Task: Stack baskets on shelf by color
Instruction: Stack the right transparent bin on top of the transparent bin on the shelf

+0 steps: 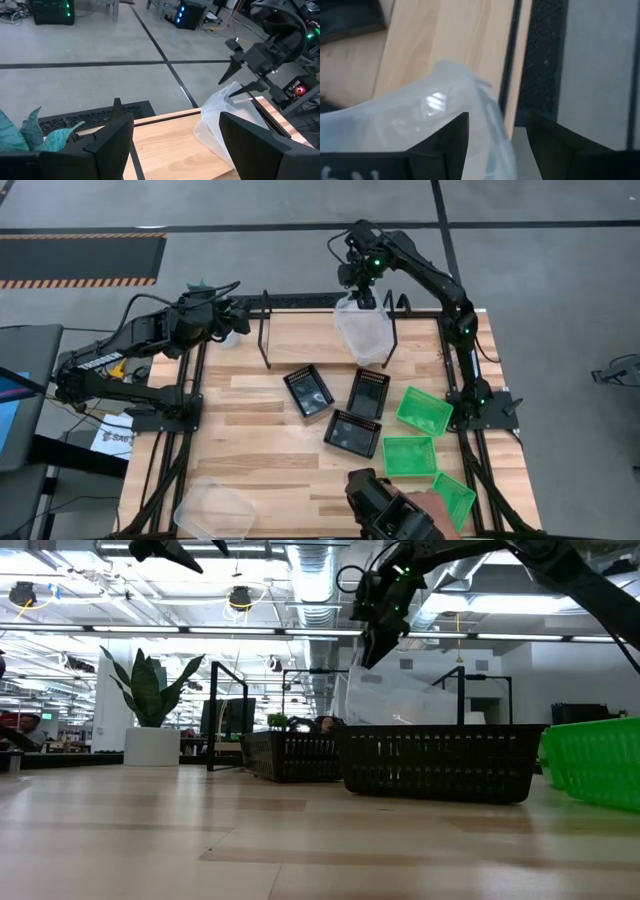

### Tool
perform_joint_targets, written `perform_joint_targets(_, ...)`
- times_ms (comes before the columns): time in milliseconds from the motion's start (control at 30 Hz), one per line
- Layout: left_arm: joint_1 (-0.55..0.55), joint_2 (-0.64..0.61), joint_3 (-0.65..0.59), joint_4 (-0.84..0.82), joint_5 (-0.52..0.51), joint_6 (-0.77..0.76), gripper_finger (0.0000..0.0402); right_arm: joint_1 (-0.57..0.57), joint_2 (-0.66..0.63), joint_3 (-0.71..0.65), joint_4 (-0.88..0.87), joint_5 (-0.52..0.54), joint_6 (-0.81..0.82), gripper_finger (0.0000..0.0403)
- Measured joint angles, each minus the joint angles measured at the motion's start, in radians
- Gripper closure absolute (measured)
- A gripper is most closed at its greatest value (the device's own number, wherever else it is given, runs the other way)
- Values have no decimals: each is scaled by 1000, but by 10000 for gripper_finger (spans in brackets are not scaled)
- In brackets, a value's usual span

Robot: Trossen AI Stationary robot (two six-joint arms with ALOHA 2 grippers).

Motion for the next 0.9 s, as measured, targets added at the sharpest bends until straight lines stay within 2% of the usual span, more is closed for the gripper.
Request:
perform_joint_targets(333,38,0,0,1,26,13,118,34,-38,-1,-90,-1,97,211)
perform_joint_targets(600,73,0,0,1,39,17,118,102,-97,-4,-178,-6,295,233)
perform_joint_targets(900,91,0,0,0,97,18,118,155,-95,-168,-243,-8,521,228)
